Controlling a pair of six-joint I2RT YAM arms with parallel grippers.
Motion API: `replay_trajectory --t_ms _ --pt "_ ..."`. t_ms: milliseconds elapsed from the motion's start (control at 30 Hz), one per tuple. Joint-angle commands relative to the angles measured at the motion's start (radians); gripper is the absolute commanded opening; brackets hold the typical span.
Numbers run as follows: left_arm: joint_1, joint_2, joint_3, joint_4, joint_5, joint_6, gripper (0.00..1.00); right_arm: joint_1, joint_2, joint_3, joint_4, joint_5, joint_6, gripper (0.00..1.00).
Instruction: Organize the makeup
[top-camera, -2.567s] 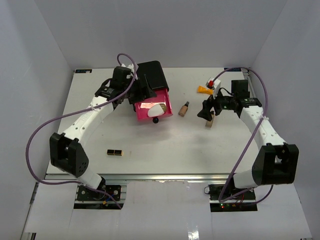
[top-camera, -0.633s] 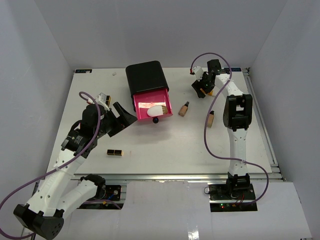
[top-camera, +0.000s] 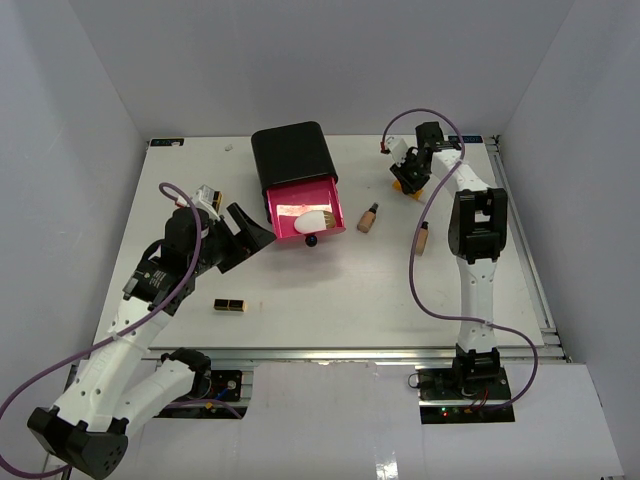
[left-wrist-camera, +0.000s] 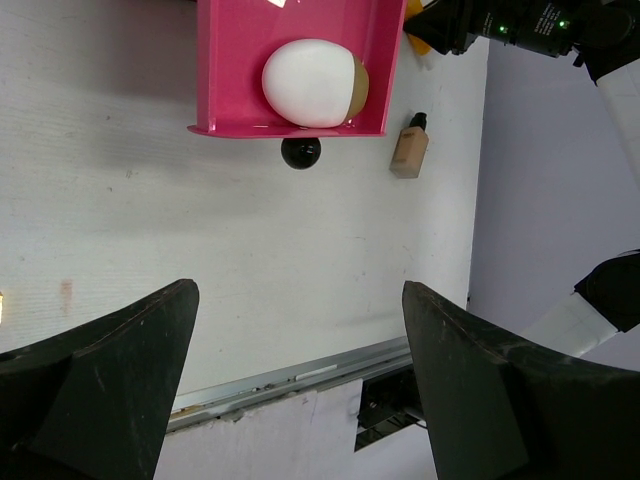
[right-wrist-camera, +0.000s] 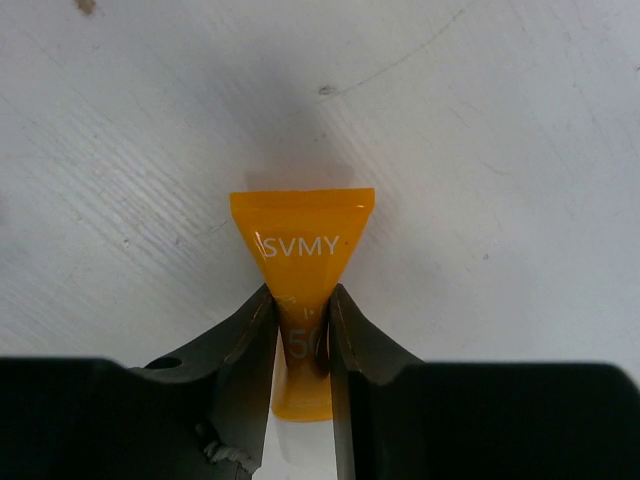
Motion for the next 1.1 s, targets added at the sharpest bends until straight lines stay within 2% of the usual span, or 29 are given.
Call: replay_trajectory --t_ms 0,267,467,567,667,800,1067 --pt "0.005 -0.006 -0.014 0.027 0.023 -0.001 0.94 -0.009 -0.133 -0.092 -0.049 -0.068 -0.008 0.19" --pt "0.006 -0.015 -0.05 0.075 0.053 0.001 0.94 -0.011 -0.373 -0.3 0.004 -0.276 0.057 0.16" --pt "0.006 -0.016 -0.061 0.093 0.063 0.008 0.94 0.042 -0.541 -0.329 -0.017 -0.42 0.081 0.16" --pt "0.006 -0.022 -0.076 0.1 0.066 0.015 0.94 0.124 -0.613 -0.318 -0.043 -0.465 0.062 0.16" --pt "0.005 -0.028 -0.092 0.104 0.07 0.016 0.94 0.211 -0.651 -0.286 -0.05 -0.451 0.042 0.17" --pt "0.006 -0.053 -0.116 0.109 0.074 0.017 0.94 0.361 -0.632 -0.238 -0.057 -0.359 0.006 0.18" --pt "0.005 -0.124 -0.191 0.109 0.09 -0.001 0.94 0.519 -0.46 -0.078 -0.064 -0.168 -0.055 0.18"
